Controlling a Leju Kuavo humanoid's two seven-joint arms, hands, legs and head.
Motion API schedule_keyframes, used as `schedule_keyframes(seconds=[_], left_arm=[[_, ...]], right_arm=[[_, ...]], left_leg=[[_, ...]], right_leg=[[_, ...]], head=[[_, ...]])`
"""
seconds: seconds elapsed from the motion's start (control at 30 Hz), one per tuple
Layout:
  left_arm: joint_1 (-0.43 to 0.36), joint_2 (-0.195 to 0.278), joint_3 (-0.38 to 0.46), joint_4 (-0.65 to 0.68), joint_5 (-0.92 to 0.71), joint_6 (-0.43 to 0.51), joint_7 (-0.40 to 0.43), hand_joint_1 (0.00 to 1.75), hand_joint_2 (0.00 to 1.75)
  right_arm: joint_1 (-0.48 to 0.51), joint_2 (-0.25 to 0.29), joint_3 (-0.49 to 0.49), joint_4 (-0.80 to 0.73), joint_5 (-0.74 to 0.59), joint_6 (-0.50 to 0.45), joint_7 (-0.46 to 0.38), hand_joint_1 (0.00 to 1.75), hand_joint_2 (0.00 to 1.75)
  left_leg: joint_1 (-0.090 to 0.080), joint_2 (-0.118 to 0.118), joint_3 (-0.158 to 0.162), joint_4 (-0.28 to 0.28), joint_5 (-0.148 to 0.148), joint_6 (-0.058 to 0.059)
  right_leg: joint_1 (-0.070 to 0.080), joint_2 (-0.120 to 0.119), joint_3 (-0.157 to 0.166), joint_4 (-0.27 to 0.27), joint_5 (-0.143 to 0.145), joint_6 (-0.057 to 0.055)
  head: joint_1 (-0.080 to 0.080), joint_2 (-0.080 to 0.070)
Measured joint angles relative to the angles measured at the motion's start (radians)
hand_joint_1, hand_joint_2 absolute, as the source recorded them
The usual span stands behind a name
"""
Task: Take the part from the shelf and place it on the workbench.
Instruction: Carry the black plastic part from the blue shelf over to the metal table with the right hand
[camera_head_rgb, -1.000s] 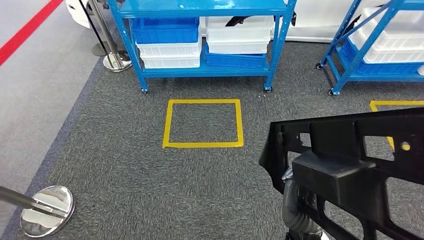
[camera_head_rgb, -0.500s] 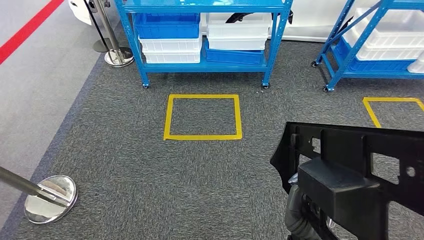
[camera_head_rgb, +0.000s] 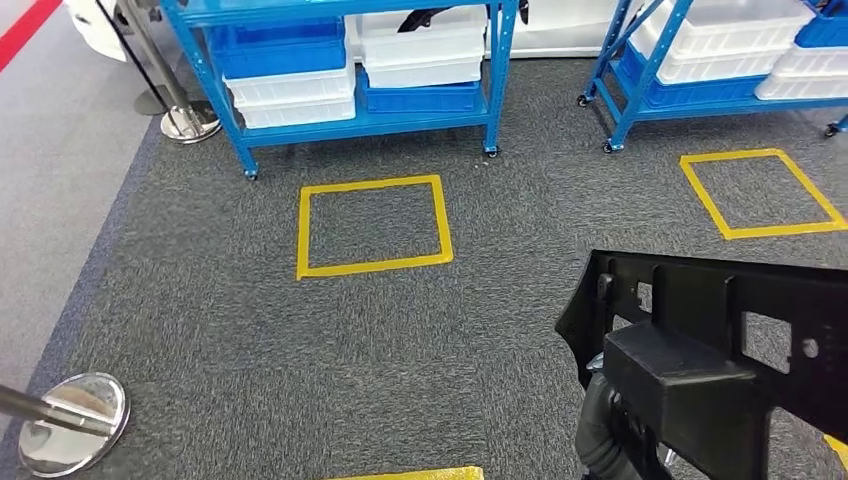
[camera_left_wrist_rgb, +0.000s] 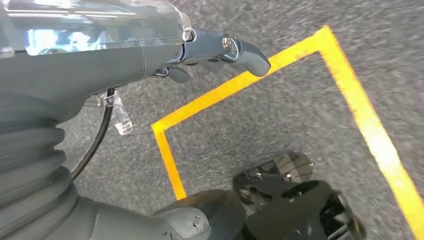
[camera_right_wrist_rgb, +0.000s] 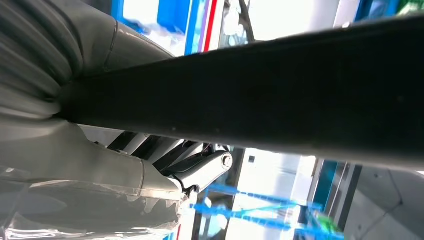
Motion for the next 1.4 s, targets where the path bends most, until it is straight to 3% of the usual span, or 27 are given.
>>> schedule_keyframes(seconds=[0.07,0.1,0.13,0.17,0.23,0.27,0.33,0.37,0.43,0.47,0.5,0.57,0.63,0.67,0.7,0.77,0.83,0.87,0.97,1.03,1.1,1.17,1.2,1.23,1.3,1.37,1.4], left_arm=[[0.001,0.000,0.000,0.000,0.000,0.000,-0.003,0.00,1.75],[0.001,0.000,0.001,0.000,0.000,0.000,-0.004,0.00,1.75],[0.001,0.000,0.001,0.000,0.000,0.000,-0.005,0.00,1.75],[0.001,0.000,0.001,0.000,0.000,0.000,-0.006,0.00,1.75],[0.004,0.001,0.001,0.000,0.000,0.000,-0.006,0.00,1.75],[0.006,0.003,0.001,0.000,0.000,0.000,-0.007,0.00,1.75],[0.009,0.006,0.001,0.000,0.000,0.000,-0.008,0.00,1.75],[0.009,0.007,0.001,0.000,-0.001,0.000,-0.008,0.00,1.75],[0.007,0.006,0.001,0.000,-0.002,0.000,-0.009,0.00,1.75],[0.007,0.005,0.001,0.001,-0.003,0.000,-0.009,0.00,1.75],[0.007,0.003,0.001,0.001,-0.003,0.000,-0.009,0.00,1.75],[0.009,0.002,0.001,0.001,-0.005,-0.001,-0.009,0.00,1.75],[0.011,0.003,0.001,0.001,-0.006,-0.003,-0.008,0.00,1.75],[0.010,0.003,0.001,0.001,-0.006,-0.005,-0.007,0.00,1.75],[0.009,0.003,0.001,0.001,-0.006,-0.006,-0.007,0.00,1.75],[0.007,0.002,0.001,0.001,-0.007,-0.010,-0.005,0.00,1.75],[0.005,0.002,0.001,0.001,-0.007,-0.014,-0.002,0.00,1.75],[0.004,0.003,0.001,0.001,-0.008,-0.015,-0.001,0.00,1.75],[0.001,0.003,0.001,0.001,-0.009,-0.018,0.003,0.00,1.75],[0.001,0.004,0.001,0.001,-0.012,-0.018,0.005,0.00,1.75],[0.001,0.004,0.001,0.001,-0.016,-0.018,0.006,0.00,1.75],[0.002,0.004,0.001,0.001,-0.018,-0.018,0.008,0.00,1.75],[0.003,0.004,0.001,0.001,-0.018,-0.018,0.010,0.00,1.75],[0.004,0.004,0.002,0.001,-0.019,-0.018,0.010,0.00,1.75],[0.007,0.005,0.001,0.001,-0.021,-0.020,0.009,0.00,1.75],[0.006,0.006,0.001,0.001,-0.021,-0.021,0.008,0.00,1.75],[0.005,0.006,0.001,0.001,-0.021,-0.021,0.008,0.00,1.75]], right_arm=[[0.001,0.002,-0.001,-0.001,0.000,0.000,0.000,1.75,1.75],[0.001,0.003,-0.001,-0.001,0.000,0.000,0.000,1.75,1.75],[0.001,0.003,-0.001,-0.001,0.000,-0.001,0.001,1.75,1.75],[0.002,0.004,-0.002,-0.001,0.000,-0.001,0.001,1.75,1.75],[0.004,0.004,-0.002,-0.003,0.000,-0.002,0.001,1.75,1.75],[0.004,0.004,-0.002,-0.004,0.000,-0.003,0.001,1.75,1.75],[0.004,0.004,-0.003,-0.006,0.000,-0.004,0.000,1.75,1.75],[0.005,0.005,-0.003,-0.007,0.000,-0.006,0.000,1.75,1.75],[0.007,0.006,-0.003,-0.012,0.000,-0.011,-0.002,1.75,1.75],[0.007,0.006,-0.003,-0.015,0.000,-0.014,-0.004,1.75,1.75],[0.005,0.006,-0.003,-0.017,0.000,-0.015,-0.007,1.75,1.75],[0.000,0.006,-0.003,-0.019,0.000,-0.017,-0.011,1.75,1.75],[-0.003,0.006,-0.003,-0.020,0.000,-0.019,-0.015,1.75,1.75],[-0.003,0.006,-0.003,-0.020,0.001,-0.020,-0.017,1.75,1.75],[-0.003,0.006,-0.003,-0.020,0.002,-0.021,-0.018,1.75,1.75],[-0.004,0.006,-0.003,-0.023,0.003,-0.023,-0.020,1.75,1.75],[-0.005,0.007,-0.003,-0.028,0.004,-0.026,-0.021,1.75,1.75],[-0.006,0.008,-0.003,-0.031,0.004,-0.028,-0.022,1.75,1.75],[-0.006,0.010,-0.003,-0.035,0.004,-0.033,-0.025,1.75,1.75],[-0.007,0.012,-0.003,-0.037,0.003,-0.035,-0.027,1.75,1.75],[-0.009,0.015,-0.003,-0.039,0.002,-0.036,-0.028,1.75,1.75],[-0.009,0.015,-0.003,-0.039,0.002,-0.037,-0.029,1.75,1.75],[-0.009,0.015,-0.003,-0.039,0.002,-0.037,-0.030,1.75,1.75],[-0.009,0.015,-0.003,-0.040,0.002,-0.037,-0.031,1.75,1.75],[-0.009,0.015,-0.003,-0.043,0.002,-0.038,-0.034,1.75,1.75],[-0.007,0.016,-0.001,-0.047,0.004,-0.041,-0.038,1.75,1.75],[-0.005,0.017,0.002,-0.049,0.006,-0.043,-0.040,1.75,1.75]], left_leg=[[0.005,-0.048,-0.053,0.124,-0.071,-0.007],[0.005,-0.057,-0.080,0.188,-0.097,-0.009],[0.005,-0.061,-0.097,0.229,-0.105,-0.009],[0.005,-0.063,-0.095,0.230,-0.092,-0.007],[0.004,-0.082,-0.046,0.130,-0.022,0.004],[0.004,-0.109,-0.016,0.062,0.009,0.013],[0.002,-0.151,0.019,-0.029,0.038,0.026],[0.000,-0.158,0.022,-0.042,0.036,0.030],[0.001,-0.135,0.025,-0.057,0.043,0.034],[0.004,-0.123,0.026,-0.064,0.049,0.039],[0.007,-0.108,0.027,-0.072,0.056,0.043],[0.008,-0.078,0.024,-0.078,0.061,0.049],[0.007,-0.047,0.018,-0.077,0.062,0.050],[0.007,-0.032,0.017,-0.075,0.061,0.049],[0.008,-0.018,0.016,-0.073,0.060,0.047],[0.008,0.005,0.017,-0.066,0.054,0.038],[0.005,0.021,0.016,-0.058,0.047,0.026],[0.003,0.027,0.017,-0.055,0.045,0.020],[0.006,0.035,0.019,-0.049,0.037,0.005],[0.010,-0.005,-0.006,0.012,-0.009,-0.004],[0.012,-0.051,-0.061,0.141,-0.080,-0.008],[0.012,-0.062,-0.100,0.229,-0.102,-0.007],[0.012,-0.065,-0.097,0.222,-0.083,-0.005],[0.012,-0.071,-0.077,0.177,-0.048,0.000],[0.012,-0.118,-0.025,0.050,0.022,0.012],[0.011,-0.162,0.003,-0.026,0.044,0.021],[0.010,-0.167,0.006,-0.034,0.041,0.023]], right_leg=[[0.000,0.019,-0.009,0.000,0.007,-0.009],[0.002,0.030,-0.013,0.002,0.009,-0.011],[0.004,0.043,-0.016,0.003,0.011,-0.012],[0.005,0.056,-0.018,0.005,0.012,-0.012],[0.008,0.084,-0.018,0.008,0.014,-0.010],[0.009,0.096,-0.019,0.009,0.016,-0.007],[0.006,0.118,-0.028,0.011,0.023,0.003],[0.003,0.129,-0.034,0.011,0.028,0.010],[0.000,0.142,-0.044,0.010,0.036,0.025],[0.002,0.127,-0.050,0.017,0.031,0.030],[0.004,0.102,-0.063,0.043,0.012,0.035],[0.005,0.048,-0.112,0.148,-0.054,0.045],[-0.001,0.033,-0.160,0.257,-0.101,0.054],[-0.005,0.029,-0.161,0.270,-0.099,0.058],[-0.008,0.024,-0.141,0.245,-0.079,0.061],[-0.010,-0.007,-0.061,0.114,-0.026,0.062],[-0.005,-0.033,-0.007,0.018,-0.001,0.050],[-0.002,-0.036,-0.001,0.004,-0.001,0.042],[-0.001,-0.010,-0.006,0.003,0.005,0.021],[-0.005,0.007,-0.008,-0.002,0.011,0.009],[-0.003,0.024,-0.012,-0.002,0.014,0.002],[0.001,0.050,-0.016,0.001,0.015,-0.002],[0.002,0.065,-0.017,0.004,0.016,-0.002],[0.003,0.081,-0.017,0.006,0.016,-0.002],[0.004,0.108,-0.018,0.009,0.017,0.000],[0.001,0.132,-0.027,0.012,0.022,0.010],[-0.001,0.144,-0.033,0.012,0.026,0.017]], head=[[-0.004,0.000],[-0.004,0.000],[-0.004,0.000],[-0.004,0.000],[-0.004,0.000],[-0.003,0.000],[-0.003,0.000],[-0.003,0.000],[-0.005,0.000],[-0.003,0.000],[0.000,0.000],[0.006,0.000],[0.008,0.000],[0.008,0.000],[0.008,0.000],[0.008,0.000],[0.007,0.000],[0.007,0.000],[0.006,0.000],[0.002,0.000],[-0.002,0.000],[-0.002,0.000],[-0.002,0.000],[-0.002,0.000],[-0.001,0.000],[0.000,0.000],[0.000,0.000]])
